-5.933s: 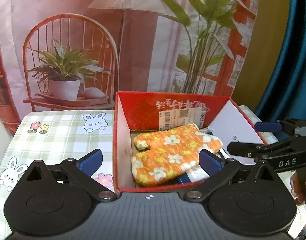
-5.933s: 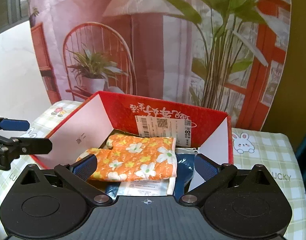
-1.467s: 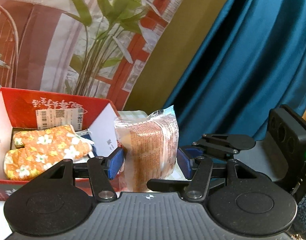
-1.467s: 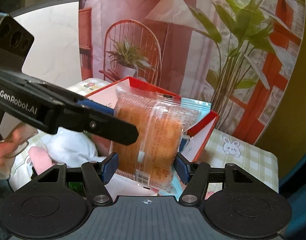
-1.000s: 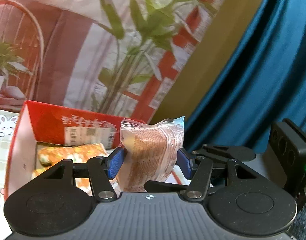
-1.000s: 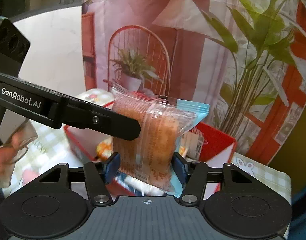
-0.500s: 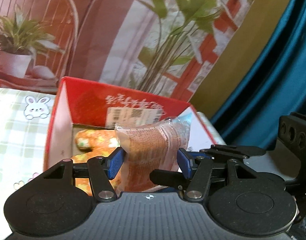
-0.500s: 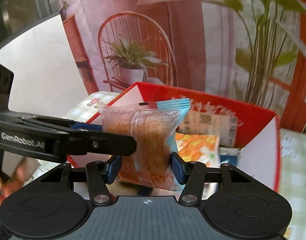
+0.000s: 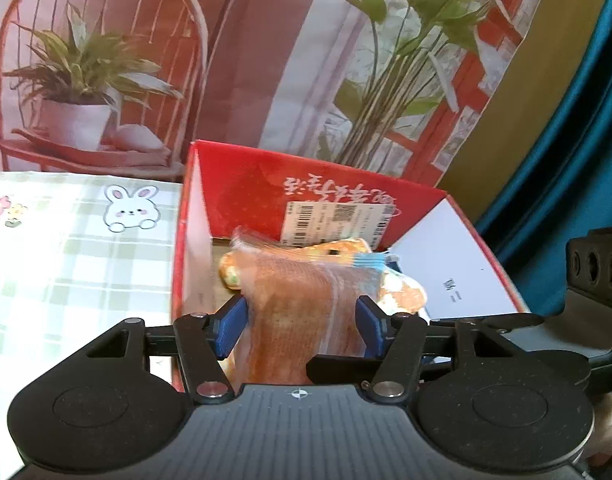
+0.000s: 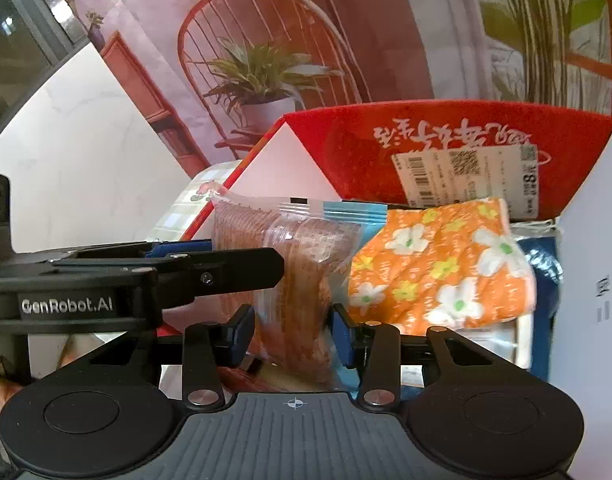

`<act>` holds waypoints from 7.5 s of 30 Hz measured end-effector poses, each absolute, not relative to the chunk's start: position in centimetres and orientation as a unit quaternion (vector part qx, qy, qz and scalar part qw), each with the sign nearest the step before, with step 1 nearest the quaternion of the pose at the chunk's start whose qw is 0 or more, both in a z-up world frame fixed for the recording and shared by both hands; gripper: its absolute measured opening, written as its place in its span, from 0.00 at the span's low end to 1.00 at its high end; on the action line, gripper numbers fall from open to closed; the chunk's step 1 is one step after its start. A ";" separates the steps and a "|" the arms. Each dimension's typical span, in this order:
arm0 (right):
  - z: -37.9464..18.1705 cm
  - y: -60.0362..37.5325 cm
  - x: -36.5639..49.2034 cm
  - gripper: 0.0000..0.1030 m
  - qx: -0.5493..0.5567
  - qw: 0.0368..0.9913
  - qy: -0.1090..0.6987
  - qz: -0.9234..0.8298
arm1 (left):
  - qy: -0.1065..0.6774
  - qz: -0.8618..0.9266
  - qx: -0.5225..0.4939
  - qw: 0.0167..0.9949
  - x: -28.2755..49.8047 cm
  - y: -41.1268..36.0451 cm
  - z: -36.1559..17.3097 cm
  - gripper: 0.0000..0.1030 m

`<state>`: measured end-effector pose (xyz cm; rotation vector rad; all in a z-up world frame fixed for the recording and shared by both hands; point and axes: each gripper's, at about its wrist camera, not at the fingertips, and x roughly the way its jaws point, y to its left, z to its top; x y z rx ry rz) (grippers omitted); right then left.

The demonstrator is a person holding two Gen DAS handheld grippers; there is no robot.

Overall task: Organize soft objects
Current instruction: 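Open both grippers to release the bread loaf inside the box, then withdraw both grippers from the box back over the pile, then lower both grippers onto the white green-printed plastic bag and close them, then lift the white plastic bag with both grippers and carry it into the box, then open both grippers to drop the white plastic bag in the box, then withdraw both grippers from the box toward the pink knitted cloth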

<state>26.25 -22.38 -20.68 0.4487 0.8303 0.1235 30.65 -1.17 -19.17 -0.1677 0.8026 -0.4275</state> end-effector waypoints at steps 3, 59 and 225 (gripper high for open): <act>-21.1 -22.3 26.8 0.36 0.225 0.884 0.406 0.046 | 0.380 -0.199 -0.080 0.900 30.6 -0.9 -18.9 0.64; -19.0 -16.2 1.8 0.99 0.104 0.946 0.305 -0.020 | 0.332 -0.181 0.005 0.926 6.9 0.3 -17.2 1.00; -18.0 -18.4 5.5 1.00 0.059 0.964 0.246 -0.077 | 0.284 -0.061 0.039 0.956 11.3 -0.2 -17.4 1.00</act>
